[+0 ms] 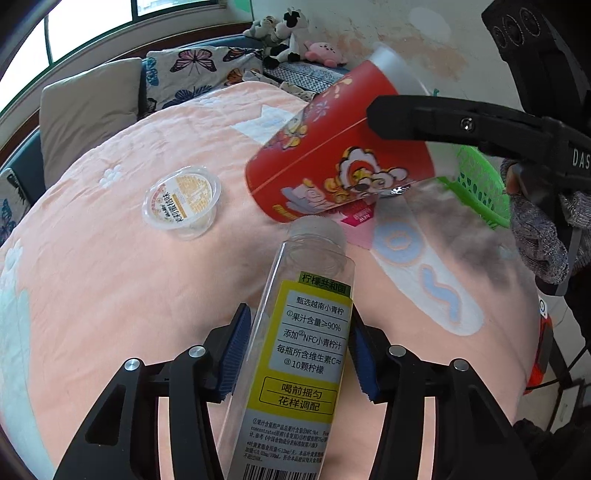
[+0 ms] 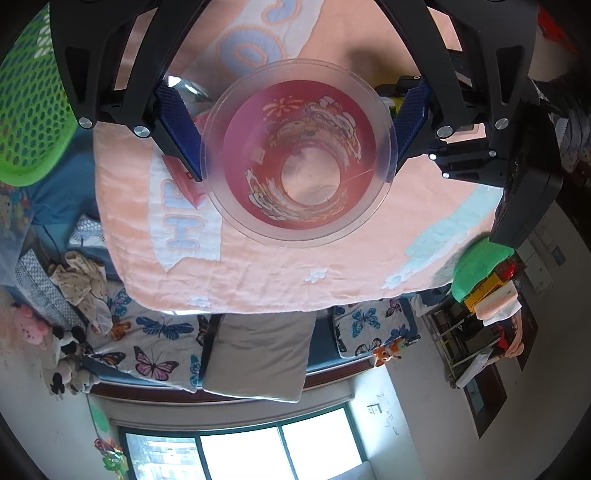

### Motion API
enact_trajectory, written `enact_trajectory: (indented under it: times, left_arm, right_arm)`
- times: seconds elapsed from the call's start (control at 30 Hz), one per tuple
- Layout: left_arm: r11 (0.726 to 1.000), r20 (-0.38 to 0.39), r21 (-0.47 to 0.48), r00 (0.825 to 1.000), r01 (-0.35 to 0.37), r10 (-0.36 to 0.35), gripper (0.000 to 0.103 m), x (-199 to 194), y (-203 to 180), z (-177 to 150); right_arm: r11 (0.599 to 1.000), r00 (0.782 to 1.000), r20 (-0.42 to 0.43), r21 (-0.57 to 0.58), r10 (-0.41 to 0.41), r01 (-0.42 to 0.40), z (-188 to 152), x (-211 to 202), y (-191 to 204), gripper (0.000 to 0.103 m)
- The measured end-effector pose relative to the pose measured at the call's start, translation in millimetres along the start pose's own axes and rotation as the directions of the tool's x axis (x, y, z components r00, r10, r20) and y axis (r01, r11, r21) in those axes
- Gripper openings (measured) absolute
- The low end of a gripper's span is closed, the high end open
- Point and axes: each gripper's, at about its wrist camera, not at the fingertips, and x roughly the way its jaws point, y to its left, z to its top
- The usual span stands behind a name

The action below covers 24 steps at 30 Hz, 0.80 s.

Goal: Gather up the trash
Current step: 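Carry the bottle and red cup to the green basket and open both grippers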

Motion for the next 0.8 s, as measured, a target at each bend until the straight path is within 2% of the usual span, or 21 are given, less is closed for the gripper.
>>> enact_trajectory:
  times: [0.4,0.63,0.8]
  left_arm:
    - [0.999,0.011,-0.036,1.0,-0.025,0.026,0.049,-28,-14,-23]
    - [0.997,0.03,-0.06,0.998,-0.048,0.05,0.049,-43,-18,-34]
    - [0.997,0.053,-0.069,0.998,-0.038,0.042,0.049,-53,-25,-31]
  right_arm:
    - [0.999,0.999,0.034,0.008,-0.032,0.032,-14,-54,10,0.09]
    - [0.997,0.997,0.029,0.005,-0.076,0.076,-34,-78,8,0.09]
    - [0.993,0.993,0.039,0.024,-0.115,0.115,-43,-96,-3,0.09]
